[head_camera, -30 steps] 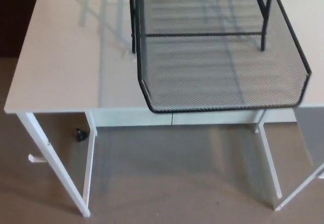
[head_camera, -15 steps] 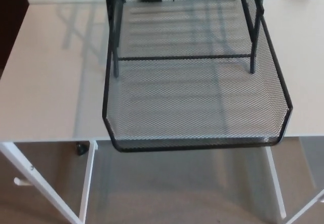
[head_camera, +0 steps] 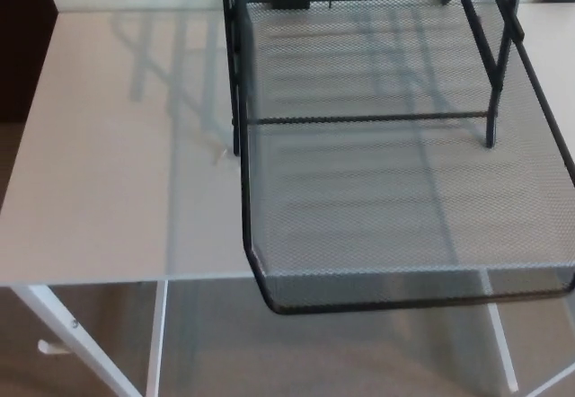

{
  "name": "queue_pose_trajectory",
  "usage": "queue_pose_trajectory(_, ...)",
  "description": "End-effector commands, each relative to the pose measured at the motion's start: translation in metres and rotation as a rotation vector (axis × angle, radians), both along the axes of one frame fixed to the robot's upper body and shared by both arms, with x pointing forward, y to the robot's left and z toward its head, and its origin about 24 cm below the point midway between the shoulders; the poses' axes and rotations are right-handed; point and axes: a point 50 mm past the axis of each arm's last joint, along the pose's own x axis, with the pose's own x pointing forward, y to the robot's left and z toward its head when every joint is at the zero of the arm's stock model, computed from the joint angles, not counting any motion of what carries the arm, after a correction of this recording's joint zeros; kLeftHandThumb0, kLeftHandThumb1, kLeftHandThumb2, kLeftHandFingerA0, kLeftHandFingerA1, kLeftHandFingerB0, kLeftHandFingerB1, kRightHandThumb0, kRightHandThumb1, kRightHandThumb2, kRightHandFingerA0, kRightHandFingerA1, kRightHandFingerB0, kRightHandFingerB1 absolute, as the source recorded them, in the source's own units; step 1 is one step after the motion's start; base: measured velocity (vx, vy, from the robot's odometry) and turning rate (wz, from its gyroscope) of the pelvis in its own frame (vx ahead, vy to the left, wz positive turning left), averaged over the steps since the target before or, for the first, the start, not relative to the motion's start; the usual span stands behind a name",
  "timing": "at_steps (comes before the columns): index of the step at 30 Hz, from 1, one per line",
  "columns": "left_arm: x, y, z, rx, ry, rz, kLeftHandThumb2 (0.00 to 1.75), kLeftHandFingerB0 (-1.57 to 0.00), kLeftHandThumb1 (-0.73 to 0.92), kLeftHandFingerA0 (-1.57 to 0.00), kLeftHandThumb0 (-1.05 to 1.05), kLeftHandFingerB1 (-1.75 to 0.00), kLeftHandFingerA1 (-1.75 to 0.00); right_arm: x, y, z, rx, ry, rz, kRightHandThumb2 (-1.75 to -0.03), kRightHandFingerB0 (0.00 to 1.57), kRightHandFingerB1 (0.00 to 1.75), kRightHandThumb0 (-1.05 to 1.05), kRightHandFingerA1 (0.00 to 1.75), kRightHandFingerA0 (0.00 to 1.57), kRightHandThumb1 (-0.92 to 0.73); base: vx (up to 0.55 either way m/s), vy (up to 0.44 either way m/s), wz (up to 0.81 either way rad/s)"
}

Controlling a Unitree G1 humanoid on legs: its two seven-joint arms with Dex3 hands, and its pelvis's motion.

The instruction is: The robot walk towards a table in front and then pushes a layer of a file tray back to its original position using its right hand

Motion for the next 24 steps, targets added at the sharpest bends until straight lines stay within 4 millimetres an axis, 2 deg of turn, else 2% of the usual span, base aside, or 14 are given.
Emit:
queue_pose_trajectory(1, -0.002, 0.003, 0.0, 0.02, 0.015, -0.002, 0.92, -0.15, 0.52, -0.35, 0.0, -0.48, -0.58, -0.001, -0.006, -0.001, -0.024, -0.004, 0.008, -0.8, 0.36, 0.48, -0.59, 0.59, 0.61, -0.44, 0.11, -0.021, 0.1)
queue_pose_trajectory(14, -0.002, 0.004, -0.002, 0.02, 0.013, -0.012, 0.93, -0.16, 0.53, -0.35, 0.0, -0.48, -0.58, 0.0, 0.001, 0.006, -0.036, -0.043, 0.067, -0.8, 0.36, 0.48, -0.58, 0.58, 0.6, -0.44, 0.02, -0.006, 0.01)
queue_pose_trajectory(15, -0.002, 0.005, -0.002, 0.017, 0.015, -0.008, 0.93, -0.15, 0.53, -0.35, -0.01, -0.48, -0.58, 0.002, 0.008, 0.013, -0.027, -0.075, 0.151, -0.58, 0.47, 0.37, -0.51, 0.46, 0.67, -0.54, 0.0, 0.0, 0.0)
queue_pose_trajectory(16, -0.002, 0.005, -0.002, 0.019, 0.015, -0.01, 0.92, -0.15, 0.52, -0.36, -0.01, -0.48, -0.58, 0.004, 0.011, 0.016, -0.011, -0.086, 0.177, -0.57, 0.51, 0.38, -0.49, 0.47, 0.71, -0.53, 0.0, 0.0, 0.0)
queue_pose_trajectory(19, 0.002, 0.006, 0.002, 0.026, 0.003, -0.011, 0.92, -0.16, 0.52, -0.35, 0.0, -0.49, -0.58, 0.01, 0.023, 0.031, 0.043, -0.127, 0.286, -0.58, 0.56, 0.39, -0.48, 0.46, 0.68, -0.54, 0.0, 0.0, 0.0)
queue_pose_trajectory(20, 0.003, 0.005, 0.003, 0.028, -0.001, -0.01, 0.92, -0.17, 0.52, -0.35, 0.0, -0.49, -0.58, 0.01, 0.03, 0.044, 0.079, -0.163, 0.365, -0.57, 0.58, 0.4, -0.53, 0.45, 0.7, -0.54, 0.0, 0.0, 0.0)
queue_pose_trajectory(23, 0.006, 0.005, 0.003, 0.03, -0.005, -0.013, 0.93, -0.17, 0.52, -0.35, -0.01, -0.49, -0.58, 0.01, 0.043, 0.068, 0.15, -0.239, 0.457, -0.58, 0.56, 0.38, -0.54, 0.43, 0.71, -0.54, 0.0, 0.0, 0.0)
queue_pose_trajectory(24, 0.006, 0.005, 0.003, 0.03, -0.006, -0.021, 0.93, -0.17, 0.52, -0.35, -0.02, -0.49, -0.58, 0.009, 0.048, 0.079, 0.167, -0.276, 0.489, -0.83, 0.48, 0.51, -0.6, 0.56, 0.62, -0.46, 0.0, 0.0, 0.0)
